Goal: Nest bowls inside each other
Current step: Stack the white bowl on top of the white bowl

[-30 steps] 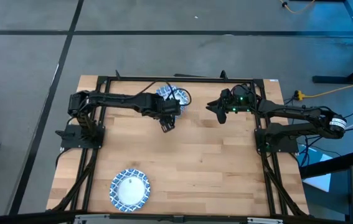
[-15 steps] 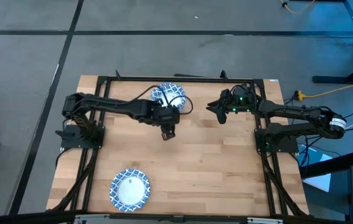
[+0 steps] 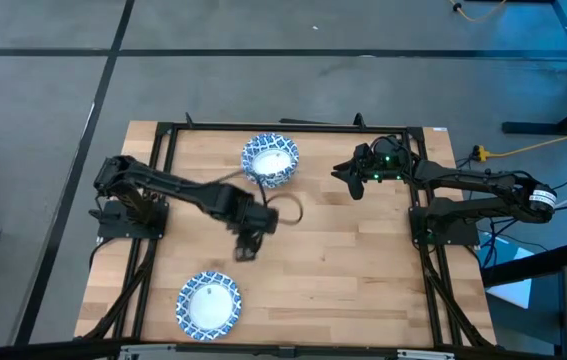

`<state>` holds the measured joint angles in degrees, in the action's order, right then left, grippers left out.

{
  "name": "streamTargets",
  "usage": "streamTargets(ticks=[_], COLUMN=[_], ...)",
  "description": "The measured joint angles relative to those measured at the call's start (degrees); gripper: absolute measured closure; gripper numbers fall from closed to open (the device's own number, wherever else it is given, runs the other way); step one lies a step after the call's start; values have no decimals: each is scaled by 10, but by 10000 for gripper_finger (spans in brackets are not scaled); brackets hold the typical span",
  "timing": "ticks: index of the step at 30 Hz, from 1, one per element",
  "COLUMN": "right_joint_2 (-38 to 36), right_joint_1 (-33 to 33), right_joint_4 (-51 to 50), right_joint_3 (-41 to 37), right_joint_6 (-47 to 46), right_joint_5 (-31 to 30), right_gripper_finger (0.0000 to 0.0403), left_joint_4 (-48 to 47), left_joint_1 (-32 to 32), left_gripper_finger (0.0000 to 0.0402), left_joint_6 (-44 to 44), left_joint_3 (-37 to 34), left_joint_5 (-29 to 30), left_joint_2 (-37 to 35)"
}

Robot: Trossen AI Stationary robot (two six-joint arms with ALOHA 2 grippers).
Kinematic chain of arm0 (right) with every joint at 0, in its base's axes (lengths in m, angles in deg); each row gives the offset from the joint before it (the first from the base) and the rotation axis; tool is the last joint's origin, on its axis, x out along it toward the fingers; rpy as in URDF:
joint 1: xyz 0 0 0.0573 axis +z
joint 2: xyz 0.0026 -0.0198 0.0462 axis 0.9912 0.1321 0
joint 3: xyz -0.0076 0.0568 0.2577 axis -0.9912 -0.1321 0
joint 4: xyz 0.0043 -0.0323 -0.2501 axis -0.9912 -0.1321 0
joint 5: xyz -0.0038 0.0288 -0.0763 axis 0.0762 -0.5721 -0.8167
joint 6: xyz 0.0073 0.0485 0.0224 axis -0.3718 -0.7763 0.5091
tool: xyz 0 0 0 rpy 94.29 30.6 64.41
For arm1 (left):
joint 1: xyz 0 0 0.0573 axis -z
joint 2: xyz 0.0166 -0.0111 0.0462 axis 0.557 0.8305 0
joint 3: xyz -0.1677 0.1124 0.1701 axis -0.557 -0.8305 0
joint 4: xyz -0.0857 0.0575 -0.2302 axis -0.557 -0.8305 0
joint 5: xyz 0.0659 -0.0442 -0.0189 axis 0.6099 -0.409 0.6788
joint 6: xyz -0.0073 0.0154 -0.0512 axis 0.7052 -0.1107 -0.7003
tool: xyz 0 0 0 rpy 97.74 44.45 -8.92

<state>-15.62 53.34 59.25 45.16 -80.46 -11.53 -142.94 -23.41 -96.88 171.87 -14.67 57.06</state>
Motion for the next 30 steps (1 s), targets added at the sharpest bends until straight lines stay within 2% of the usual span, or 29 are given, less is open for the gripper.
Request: streamTargets(ticks=[6,10,15,21,30], right_joint_2=[0,0,0,0,0], right_joint_1=[0,0,9,23,28], right_joint_4=[0,0,0,0,0], right_joint_3=[0,0,0,0,0], right_joint_6=[-1,-17,-18,-22,-30], right_joint_5=[0,0,1,1,1], right_gripper_finger=[277,277,277,277,277], left_joint_4=[-79,-54,-36,32,94], left_joint_1=[51,78,102,128,153], left_gripper_finger=[220,223,225,225,225], left_joint_6=[12,10,-3,-7,-47], left_joint_3=[0,-22,-78,-135,-184], left_joint_5=[-38,-70,-82,-146,-144], left_joint_2=[3,3,3,4,4])
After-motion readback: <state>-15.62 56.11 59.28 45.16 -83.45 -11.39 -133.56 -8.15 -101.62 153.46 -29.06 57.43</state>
